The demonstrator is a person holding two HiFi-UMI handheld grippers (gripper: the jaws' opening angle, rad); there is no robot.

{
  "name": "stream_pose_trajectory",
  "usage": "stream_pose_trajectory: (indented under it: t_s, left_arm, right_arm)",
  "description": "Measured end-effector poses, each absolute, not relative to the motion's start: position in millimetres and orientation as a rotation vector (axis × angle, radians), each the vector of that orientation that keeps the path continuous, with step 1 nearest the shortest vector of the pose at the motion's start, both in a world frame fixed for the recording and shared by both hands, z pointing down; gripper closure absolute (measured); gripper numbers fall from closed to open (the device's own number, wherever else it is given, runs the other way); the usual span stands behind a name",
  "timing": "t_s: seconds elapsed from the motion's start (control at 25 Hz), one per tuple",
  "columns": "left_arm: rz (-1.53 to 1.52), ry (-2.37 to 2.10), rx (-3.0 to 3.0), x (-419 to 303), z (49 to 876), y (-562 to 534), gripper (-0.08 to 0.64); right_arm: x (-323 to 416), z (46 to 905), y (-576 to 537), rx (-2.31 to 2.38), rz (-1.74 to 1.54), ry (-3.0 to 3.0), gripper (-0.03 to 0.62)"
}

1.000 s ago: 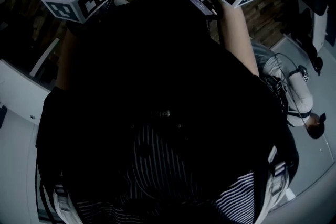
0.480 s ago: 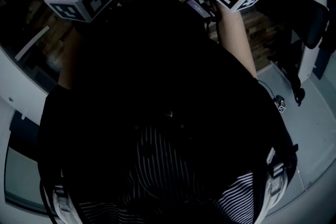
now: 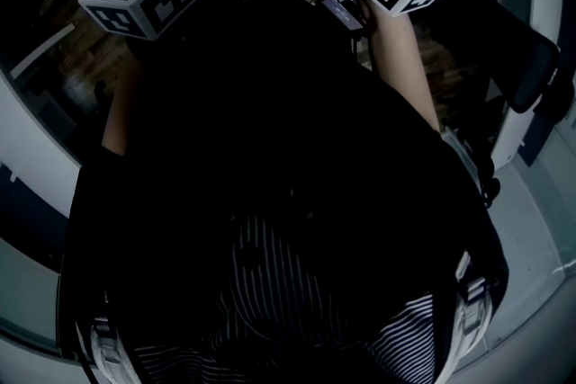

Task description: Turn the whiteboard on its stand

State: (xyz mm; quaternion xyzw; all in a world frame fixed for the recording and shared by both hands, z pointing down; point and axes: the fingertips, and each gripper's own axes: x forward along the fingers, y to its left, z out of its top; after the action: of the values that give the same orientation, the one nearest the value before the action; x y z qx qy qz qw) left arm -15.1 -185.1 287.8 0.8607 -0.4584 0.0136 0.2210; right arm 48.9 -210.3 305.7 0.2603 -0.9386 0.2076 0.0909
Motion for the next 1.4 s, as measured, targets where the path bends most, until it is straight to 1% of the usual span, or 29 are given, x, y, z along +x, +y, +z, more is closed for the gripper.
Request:
stream_pose_trajectory:
  t_s: [0.2,0.28,0.4,0.6,0.76,1.04,1.4]
  left_arm:
    - [0.067,-1.348,2.364,-27,288,-174,0.557]
    - [0.067,-1.382,2.339,-36,290,-172,0.557]
    - [0.063,-1.419,2.312,-45,292,-174,0.557]
    - [0.057,-1.475,2.292,-61,290,-166,0.557]
    - [0.075,-1.471,2.261,-55,304,-161,0.557]
    - [0.083,-1.483,2.257,-61,309,-176,0.557]
    - [0.085,-1.516,2.225,-64,299,-179,0.557]
  right_arm:
    - [36,307,-207,0.716,0.570,-2.798,0.437]
    - [29,312,-210,0.695,0.592,-2.800,0.417]
    - [23,311,-219,0.679,0.641,-2.818,0.403]
    - [-3,311,-219,0.616,0.579,-2.818,0.365]
    - [4,325,-225,0.607,0.593,-2.780,0.356]
    - [1,340,-239,0.634,0.444,-2.722,0.327]
    - [-6,333,-245,0.567,0.470,-2.731,0.325]
